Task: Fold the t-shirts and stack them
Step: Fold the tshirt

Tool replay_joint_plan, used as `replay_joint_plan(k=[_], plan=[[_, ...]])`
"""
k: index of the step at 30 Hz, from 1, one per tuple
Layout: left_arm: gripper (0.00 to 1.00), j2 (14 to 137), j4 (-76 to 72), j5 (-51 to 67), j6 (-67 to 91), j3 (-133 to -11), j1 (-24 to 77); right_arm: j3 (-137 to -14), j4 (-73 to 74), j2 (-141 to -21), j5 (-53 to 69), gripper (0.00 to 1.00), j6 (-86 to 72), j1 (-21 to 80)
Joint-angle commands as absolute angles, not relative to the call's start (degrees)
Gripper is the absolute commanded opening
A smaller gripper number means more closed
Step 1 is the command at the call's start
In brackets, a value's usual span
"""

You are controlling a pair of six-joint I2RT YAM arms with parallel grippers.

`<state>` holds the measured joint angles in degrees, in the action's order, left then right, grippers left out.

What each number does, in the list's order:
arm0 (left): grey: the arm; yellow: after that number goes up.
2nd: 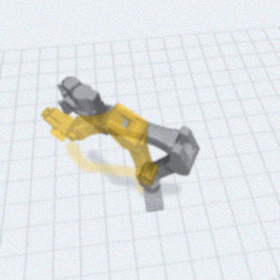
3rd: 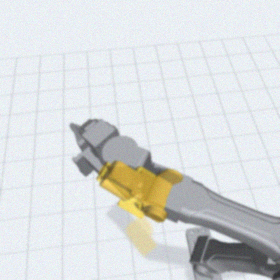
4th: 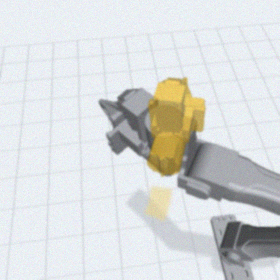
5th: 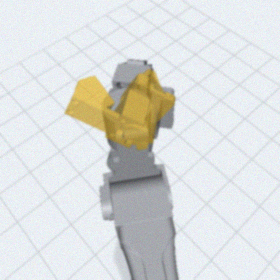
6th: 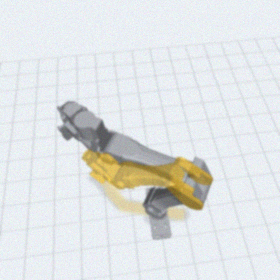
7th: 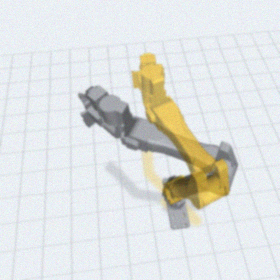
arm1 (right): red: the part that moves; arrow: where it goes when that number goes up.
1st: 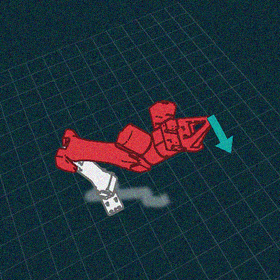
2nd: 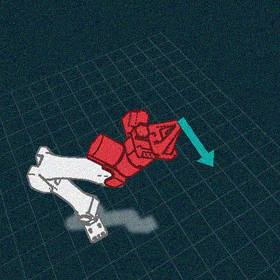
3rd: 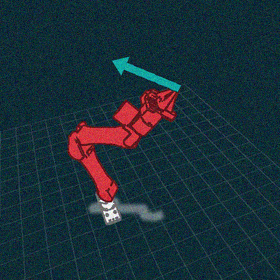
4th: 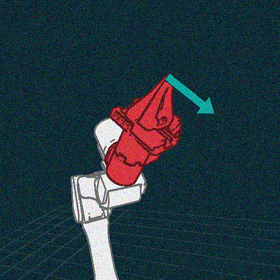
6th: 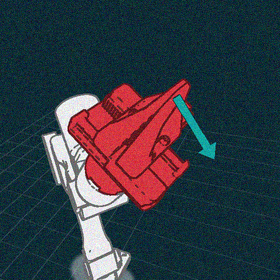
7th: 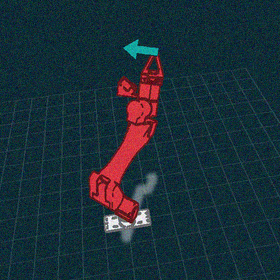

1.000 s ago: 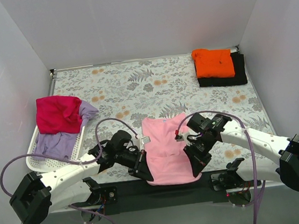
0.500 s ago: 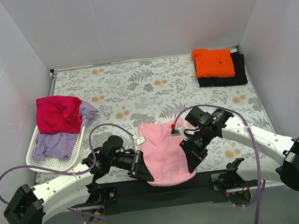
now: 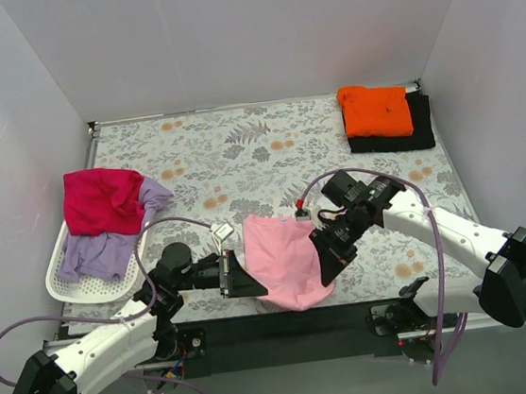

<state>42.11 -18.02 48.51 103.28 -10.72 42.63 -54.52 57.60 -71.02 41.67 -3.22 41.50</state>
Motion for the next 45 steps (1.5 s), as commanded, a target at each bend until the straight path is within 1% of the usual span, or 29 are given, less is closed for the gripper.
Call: replay_joint_plan(k=[1, 18, 21, 22, 24, 27, 31, 35, 37, 39, 42, 44, 45], plan=[[0.00, 43.06, -22.66, 50.71, 104.76, -8.70, 39.29, -56.60, 55.46, -71.28, 42.01, 0.01, -2.99, 40.26], [0.00, 61.76, -40.51, 55.46, 104.76, -7.30, 29.10, -55.55, 49.22, -76.64, 39.99, 0.01, -3.25, 34.37], [0.00, 66.34, -47.18, 55.63, 106.17, -6.68, 27.52, -54.50, 44.66, -78.05, 39.38, 0.01, -4.48, 33.05], [0.00, 70.01, -51.11, 55.72, 106.61, -6.77, 27.34, -54.06, 43.26, -78.74, 39.46, 0.01, -4.83, 32.87], [0.00, 73.63, -54.30, 55.63, 107.75, -7.20, 27.07, -53.18, 40.44, -79.54, 39.20, 0.01, -5.88, 32.26], [0.00, 79.88, -62.81, 55.90, 109.68, -8.43, 26.55, -53.08, 38.33, -81.82, 37.80, 0.01, -6.50, 31.82], [0.00, 87.87, -70.47, 57.30, 112.23, -10.54, 25.49, -53.09, 35.51, -83.67, 35.78, 0.01, -7.29, 31.03], [0.00, 97.88, -81.28, 59.15, 117.76, -12.48, 24.17, -53.09, 34.45, -85.34, 33.49, 0.01, -7.56, 29.27], [0.00, 100.62, -85.76, 59.15, 119.79, -13.53, 23.64, -52.65, 32.97, -85.60, 32.70, 0.01, -7.99, 28.57], [0.00, 102.91, -85.70, 58.36, 119.53, -14.58, 23.29, -52.30, 31.65, -85.69, 32.35, 0.01, -9.05, 27.60], [0.00, 101.18, -80.70, 57.22, 116.03, -15.73, 22.59, -52.47, 30.59, -86.13, 31.29, 0.01, -9.32, 26.72], [0.00, 99.06, -72.37, 55.82, 111.02, -17.40, 22.06, -53.17, 30.59, -86.48, 30.50, 0.01, -9.14, 26.37], [0.00, 97.75, -65.03, 55.03, 109.00, -18.01, 21.71, -53.52, 30.50, -86.83, 30.32, 0.01, -8.97, 25.93]])
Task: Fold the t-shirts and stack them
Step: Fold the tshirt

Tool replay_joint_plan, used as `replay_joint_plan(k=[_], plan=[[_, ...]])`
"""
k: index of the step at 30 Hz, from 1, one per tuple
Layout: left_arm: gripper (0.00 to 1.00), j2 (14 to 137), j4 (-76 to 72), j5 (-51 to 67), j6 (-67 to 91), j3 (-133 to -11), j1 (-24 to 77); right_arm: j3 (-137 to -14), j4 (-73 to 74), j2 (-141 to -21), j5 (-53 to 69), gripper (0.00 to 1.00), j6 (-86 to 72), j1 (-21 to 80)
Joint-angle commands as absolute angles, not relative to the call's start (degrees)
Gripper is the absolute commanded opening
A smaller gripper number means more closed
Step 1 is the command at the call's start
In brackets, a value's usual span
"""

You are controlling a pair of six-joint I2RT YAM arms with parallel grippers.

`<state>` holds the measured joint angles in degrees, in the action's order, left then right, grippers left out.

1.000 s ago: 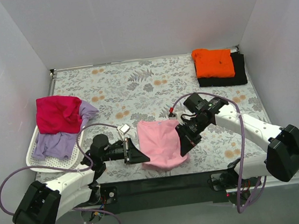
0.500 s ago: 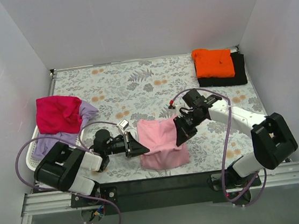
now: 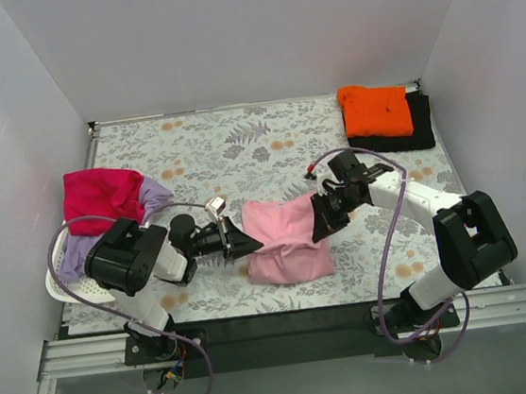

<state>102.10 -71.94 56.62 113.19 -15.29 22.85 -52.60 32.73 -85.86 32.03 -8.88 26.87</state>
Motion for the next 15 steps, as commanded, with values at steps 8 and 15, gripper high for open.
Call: replay_joint_plan(k=[8, 15], plan=[[0.00, 95.01, -52.38, 50.80, 101.07, -22.67, 20.57, -55.46, 27.95, -87.98, 30.15, 0.01, -9.32, 23.65], [0.00, 97.82, -51.77, 50.01, 99.85, -25.66, 20.30, -57.74, 25.32, -89.99, 31.02, 0.01, -9.93, 21.80]])
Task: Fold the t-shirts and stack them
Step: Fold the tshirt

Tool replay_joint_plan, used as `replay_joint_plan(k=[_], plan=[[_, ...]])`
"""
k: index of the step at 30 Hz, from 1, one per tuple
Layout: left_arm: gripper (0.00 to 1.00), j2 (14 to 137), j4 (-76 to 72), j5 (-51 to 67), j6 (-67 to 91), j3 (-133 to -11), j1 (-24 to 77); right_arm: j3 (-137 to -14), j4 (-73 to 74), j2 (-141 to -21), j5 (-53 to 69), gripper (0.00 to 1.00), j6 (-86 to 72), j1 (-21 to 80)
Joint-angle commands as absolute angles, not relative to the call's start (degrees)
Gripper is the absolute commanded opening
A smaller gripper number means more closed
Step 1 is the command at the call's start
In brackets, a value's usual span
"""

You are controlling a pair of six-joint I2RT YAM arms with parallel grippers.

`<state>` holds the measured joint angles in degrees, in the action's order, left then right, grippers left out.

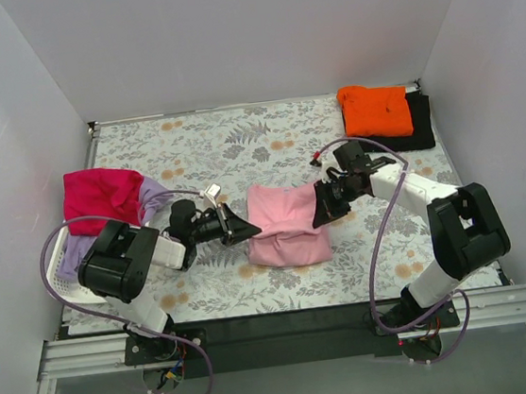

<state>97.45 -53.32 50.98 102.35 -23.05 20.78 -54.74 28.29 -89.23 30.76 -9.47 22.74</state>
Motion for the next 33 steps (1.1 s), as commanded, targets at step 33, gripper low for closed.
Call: replay_joint_plan(k=[33], plan=[[0.00, 62.15, -1.10, 26.47, 79.01, -26.01, 28.82, -48.60, 46.48, -68.56, 33.58, 0.01, -6.34, 23.99]])
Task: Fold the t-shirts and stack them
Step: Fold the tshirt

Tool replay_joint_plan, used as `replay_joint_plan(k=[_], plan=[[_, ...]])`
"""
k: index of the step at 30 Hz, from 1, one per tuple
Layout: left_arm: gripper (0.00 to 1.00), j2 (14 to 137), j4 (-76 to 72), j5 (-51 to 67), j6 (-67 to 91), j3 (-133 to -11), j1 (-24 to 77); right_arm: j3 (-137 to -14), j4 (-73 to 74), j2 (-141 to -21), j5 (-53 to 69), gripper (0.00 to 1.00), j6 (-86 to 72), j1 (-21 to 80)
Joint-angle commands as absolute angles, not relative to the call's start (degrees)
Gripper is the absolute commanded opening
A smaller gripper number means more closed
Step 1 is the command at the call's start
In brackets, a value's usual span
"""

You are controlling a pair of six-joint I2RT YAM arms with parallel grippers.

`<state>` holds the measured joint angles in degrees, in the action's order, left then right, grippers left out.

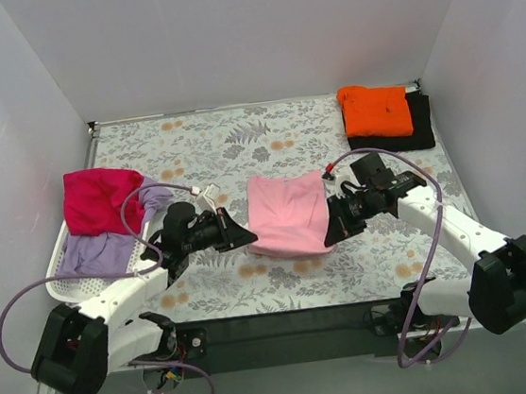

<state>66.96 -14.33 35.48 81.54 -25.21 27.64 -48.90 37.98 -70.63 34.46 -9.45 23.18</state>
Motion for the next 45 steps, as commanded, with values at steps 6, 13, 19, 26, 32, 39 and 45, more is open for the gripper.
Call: replay_joint_plan(k=[6, 13, 19, 26, 32, 39, 45], plan=[[0.00, 53.80, 11.48, 22.95, 81.65, -26.28, 34.79, -50.80, 55.18, -64.95, 32.17, 0.01, -5.80, 27.06], [0.00, 46.50, 23.63, 22.67, 83.94, -30.31, 43.50, -52.73, 61.95, -63.28, 31.90, 0.01, -7.47, 34.17], [0.00, 45.79, 29.26, 29.95, 83.85, -31.47, 47.28, -52.47, 64.24, -63.46, 33.83, 0.01, -9.67, 39.45], [0.00, 42.72, 31.73, 34.81, 84.37, -32.17, 49.04, -53.43, 65.48, -61.96, 39.20, 0.01, -10.11, 41.48], [0.00, 39.30, 23.41, 32.08, 87.62, -31.12, 49.04, -57.82, 63.55, -62.05, 37.27, 0.01, -12.30, 41.48], [0.00, 38.58, 16.53, 29.88, 90.09, -28.65, 49.04, -59.68, 61.79, -63.81, 36.04, 0.01, -12.75, 41.48], [0.00, 41.83, 13.54, 26.10, 87.54, -29.27, 48.78, -61.00, 60.21, -65.74, 34.11, 0.01, -11.96, 40.26]])
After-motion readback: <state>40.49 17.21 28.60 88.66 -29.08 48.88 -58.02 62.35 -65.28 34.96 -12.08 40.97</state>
